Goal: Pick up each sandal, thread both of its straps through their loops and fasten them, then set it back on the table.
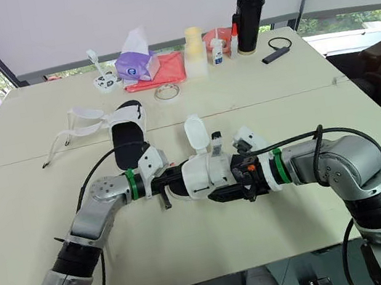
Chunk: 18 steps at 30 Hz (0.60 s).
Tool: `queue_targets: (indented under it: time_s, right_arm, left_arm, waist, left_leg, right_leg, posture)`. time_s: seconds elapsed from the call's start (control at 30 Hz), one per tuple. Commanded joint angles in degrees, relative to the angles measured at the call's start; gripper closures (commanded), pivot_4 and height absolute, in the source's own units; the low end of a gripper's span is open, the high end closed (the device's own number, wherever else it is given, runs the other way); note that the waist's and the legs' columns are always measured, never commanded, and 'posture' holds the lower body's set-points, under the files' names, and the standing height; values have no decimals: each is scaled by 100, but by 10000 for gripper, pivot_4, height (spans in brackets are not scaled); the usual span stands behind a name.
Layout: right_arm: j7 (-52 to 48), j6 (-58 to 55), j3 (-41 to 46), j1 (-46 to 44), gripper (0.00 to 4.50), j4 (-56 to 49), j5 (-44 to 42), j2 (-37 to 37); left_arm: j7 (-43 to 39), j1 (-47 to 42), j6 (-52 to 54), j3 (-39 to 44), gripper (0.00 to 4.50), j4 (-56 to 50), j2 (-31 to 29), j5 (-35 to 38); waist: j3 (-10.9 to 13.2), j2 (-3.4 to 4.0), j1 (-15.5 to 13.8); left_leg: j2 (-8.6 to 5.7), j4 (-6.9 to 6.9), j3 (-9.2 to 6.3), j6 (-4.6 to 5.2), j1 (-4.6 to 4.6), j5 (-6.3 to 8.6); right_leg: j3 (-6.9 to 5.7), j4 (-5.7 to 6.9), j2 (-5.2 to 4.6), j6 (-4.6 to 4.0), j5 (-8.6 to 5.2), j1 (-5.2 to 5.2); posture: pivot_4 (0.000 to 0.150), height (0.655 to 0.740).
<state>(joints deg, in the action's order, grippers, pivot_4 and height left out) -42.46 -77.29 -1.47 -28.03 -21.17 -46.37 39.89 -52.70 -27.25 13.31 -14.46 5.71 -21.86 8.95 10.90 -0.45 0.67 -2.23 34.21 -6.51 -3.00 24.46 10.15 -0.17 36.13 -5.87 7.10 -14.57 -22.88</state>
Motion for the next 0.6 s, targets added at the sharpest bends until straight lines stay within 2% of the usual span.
queue_targets:
  time_s: [0.03, 0.2, 0.6]
  right_arm:
    - [18, 21, 111, 31, 627, -251, -125, 46]
    - [-25, 60, 128, 91, 627, -330, -72, 291]
    - [-80, 270, 494, 33, 627, -421, -29, 1007]
  left_arm:
    - [-85, 17, -43, 26, 45000, -154, -25, 54]
    - [-398, 152, 223, -99, 45000, -344, -212, 114]
    - [-211, 137, -16, -283, 45000, 223, -58, -347]
  waist:
    - [0, 0, 0]
    - [0, 0, 1]
    - [-1, -1, -29]
  left_leg:
    - [0, 0, 0, 0, 0, 0]
    - [0, 0, 0, 0, 0, 0]
    - [0, 2, 0, 0, -1, 0]
  right_leg:
    - [0, 0, 0, 0, 0, 0]
    - [0, 0, 0, -1, 0, 0]
    - [0, -3, -1, -18, -10, 7]
  posture:
    - [1500, 7400]
    - [1500, 7400]
    - [1500, 7400]
